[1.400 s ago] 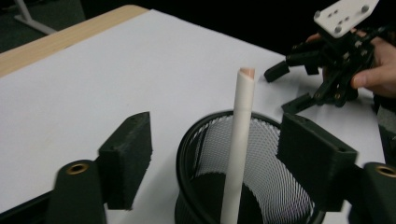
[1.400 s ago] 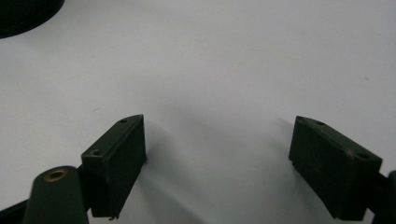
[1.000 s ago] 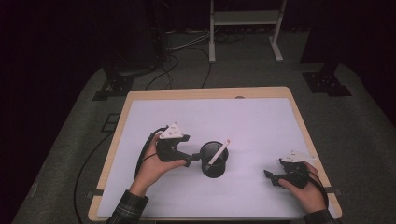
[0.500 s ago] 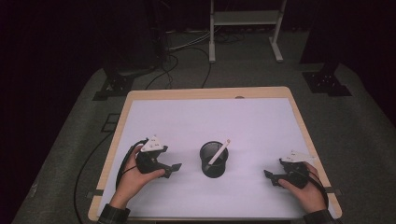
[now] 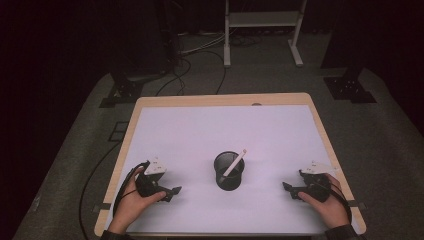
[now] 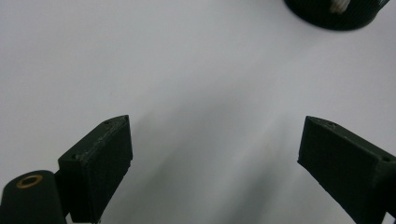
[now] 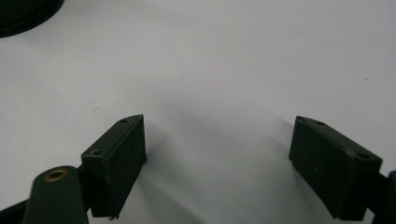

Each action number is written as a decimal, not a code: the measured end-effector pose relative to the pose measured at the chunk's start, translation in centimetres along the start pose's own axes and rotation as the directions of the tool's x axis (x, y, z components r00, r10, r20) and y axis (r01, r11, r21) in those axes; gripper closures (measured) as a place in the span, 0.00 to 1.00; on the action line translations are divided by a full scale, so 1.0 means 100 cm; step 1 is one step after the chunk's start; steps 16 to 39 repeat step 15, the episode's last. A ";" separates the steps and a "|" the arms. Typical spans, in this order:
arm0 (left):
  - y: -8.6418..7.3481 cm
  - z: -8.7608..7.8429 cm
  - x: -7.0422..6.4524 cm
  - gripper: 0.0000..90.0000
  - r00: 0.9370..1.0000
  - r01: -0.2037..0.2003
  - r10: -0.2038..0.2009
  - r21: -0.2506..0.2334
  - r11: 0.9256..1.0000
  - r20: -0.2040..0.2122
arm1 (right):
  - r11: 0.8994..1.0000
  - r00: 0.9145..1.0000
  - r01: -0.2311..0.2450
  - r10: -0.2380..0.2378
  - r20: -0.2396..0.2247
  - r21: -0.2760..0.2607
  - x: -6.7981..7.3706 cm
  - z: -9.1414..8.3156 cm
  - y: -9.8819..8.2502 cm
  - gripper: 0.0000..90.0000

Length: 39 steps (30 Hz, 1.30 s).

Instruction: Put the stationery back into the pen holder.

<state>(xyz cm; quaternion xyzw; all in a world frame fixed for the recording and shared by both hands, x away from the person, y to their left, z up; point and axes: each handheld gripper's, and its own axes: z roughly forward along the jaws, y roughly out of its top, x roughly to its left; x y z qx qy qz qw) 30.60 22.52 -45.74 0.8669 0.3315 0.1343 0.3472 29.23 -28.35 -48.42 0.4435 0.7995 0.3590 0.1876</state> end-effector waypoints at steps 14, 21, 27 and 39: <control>-0.033 -0.007 0.003 0.09 1.000 0.010 -0.010 -0.005 1.000 -0.024 | 1.000 1.000 0.001 -0.001 0.003 0.000 0.000 0.000 0.000 0.19; -0.034 -0.007 0.003 0.09 1.000 0.010 -0.010 -0.017 1.000 -0.025 | 1.000 1.000 0.001 -0.001 0.002 0.000 0.000 0.000 0.000 0.19; -0.034 -0.007 0.003 0.09 1.000 0.010 -0.010 -0.017 1.000 -0.025 | 1.000 1.000 0.001 -0.001 0.002 0.000 0.000 0.000 0.000 0.19; -0.034 -0.007 0.003 0.09 1.000 0.010 -0.010 -0.017 1.000 -0.025 | 1.000 1.000 0.001 -0.001 0.002 0.000 0.000 0.000 0.000 0.19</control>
